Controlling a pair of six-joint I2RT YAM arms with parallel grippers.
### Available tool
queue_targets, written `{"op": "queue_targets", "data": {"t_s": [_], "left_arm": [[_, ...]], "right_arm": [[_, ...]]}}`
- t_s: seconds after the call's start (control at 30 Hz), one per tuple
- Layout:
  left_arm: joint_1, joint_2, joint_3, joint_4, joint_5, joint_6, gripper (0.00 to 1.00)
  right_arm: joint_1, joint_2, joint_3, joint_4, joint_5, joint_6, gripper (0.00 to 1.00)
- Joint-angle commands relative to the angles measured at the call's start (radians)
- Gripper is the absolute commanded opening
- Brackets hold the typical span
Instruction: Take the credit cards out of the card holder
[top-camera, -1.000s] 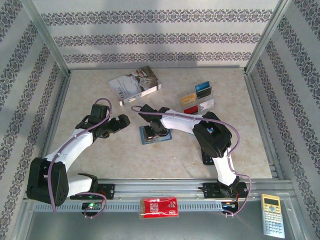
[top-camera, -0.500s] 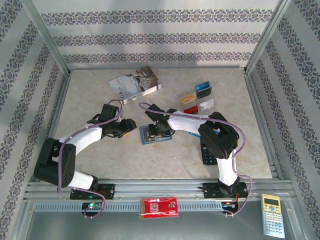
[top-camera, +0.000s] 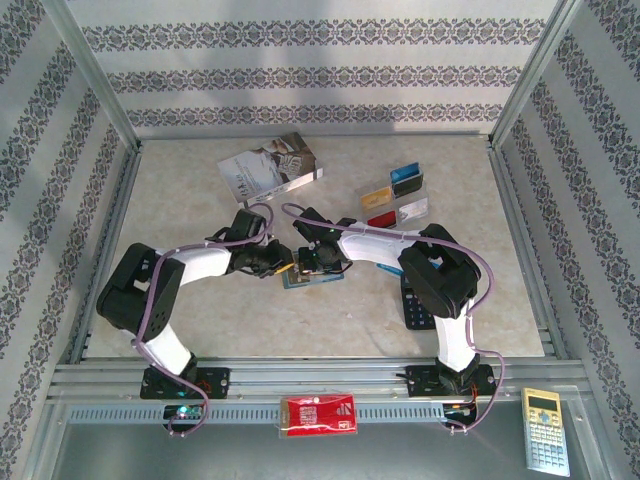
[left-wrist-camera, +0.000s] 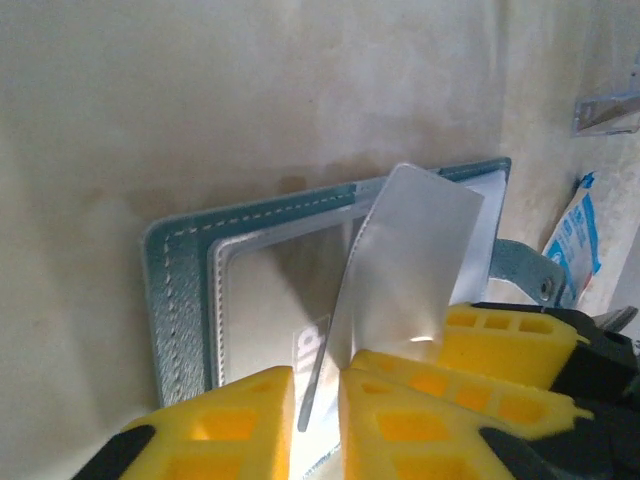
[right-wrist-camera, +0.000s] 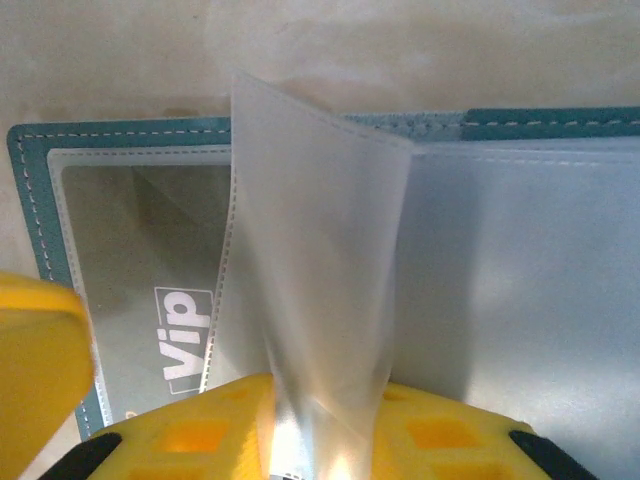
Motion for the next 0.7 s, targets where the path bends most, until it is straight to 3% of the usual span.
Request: {"op": "queue_targets", "data": {"t_s": [0.0,0.27,0.67], "left_arm": [[-0.008,0.033,0.015,-0.007,-0.008,0.01,0.16],[-0.002,0.043,-0.003,-0.109,-0.088,0.059,0.11],[0.0,0.051,0.023,-0.122,-0.059,0.087,0.11]], "right_arm": [[-0.014,0.018,-0.033,-0.042,0.081,0.005,0.3],[0.0,-0.047,-0.026,-0.105,0.226,0.007,0.34],[-0.066,-0.236,-0.155,-0.089,0.358,0.108,0.37]]}}
